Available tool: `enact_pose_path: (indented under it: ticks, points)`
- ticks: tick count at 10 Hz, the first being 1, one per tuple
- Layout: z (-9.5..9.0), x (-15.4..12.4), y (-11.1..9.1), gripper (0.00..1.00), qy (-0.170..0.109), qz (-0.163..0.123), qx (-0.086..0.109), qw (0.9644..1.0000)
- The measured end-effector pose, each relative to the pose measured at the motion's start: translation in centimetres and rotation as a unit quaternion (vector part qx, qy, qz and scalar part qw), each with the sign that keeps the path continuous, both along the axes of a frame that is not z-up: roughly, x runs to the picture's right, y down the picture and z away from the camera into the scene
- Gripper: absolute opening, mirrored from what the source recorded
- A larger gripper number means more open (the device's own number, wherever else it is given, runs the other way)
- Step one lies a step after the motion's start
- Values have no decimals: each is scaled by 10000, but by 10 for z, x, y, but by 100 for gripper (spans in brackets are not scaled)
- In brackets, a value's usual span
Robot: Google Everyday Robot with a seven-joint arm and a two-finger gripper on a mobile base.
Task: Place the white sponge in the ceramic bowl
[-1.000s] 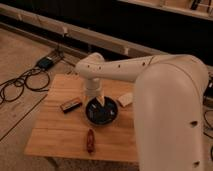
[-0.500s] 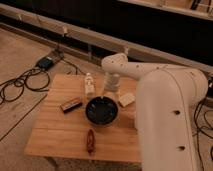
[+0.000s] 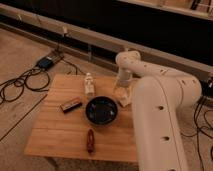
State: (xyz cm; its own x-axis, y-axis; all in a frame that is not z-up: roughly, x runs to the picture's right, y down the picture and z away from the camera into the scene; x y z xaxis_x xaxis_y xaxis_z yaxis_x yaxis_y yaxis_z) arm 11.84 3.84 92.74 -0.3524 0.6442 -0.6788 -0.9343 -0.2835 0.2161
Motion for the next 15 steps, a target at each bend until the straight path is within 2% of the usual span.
enact_pose_path:
  ticks: [2,6,8,12,13,15]
  points:
    - [11,14,0,65,176,-9,-77,9998]
    - [22,29,17,65,415,372,-155,9983]
    - [24,30,24,65,445,509,-95,9977]
    - [25,33,34,64,515,509,-5,9974]
    - [24,35,36,58,544,507,-1,9972]
    - [20,39,37,38,612,511,-13,9968]
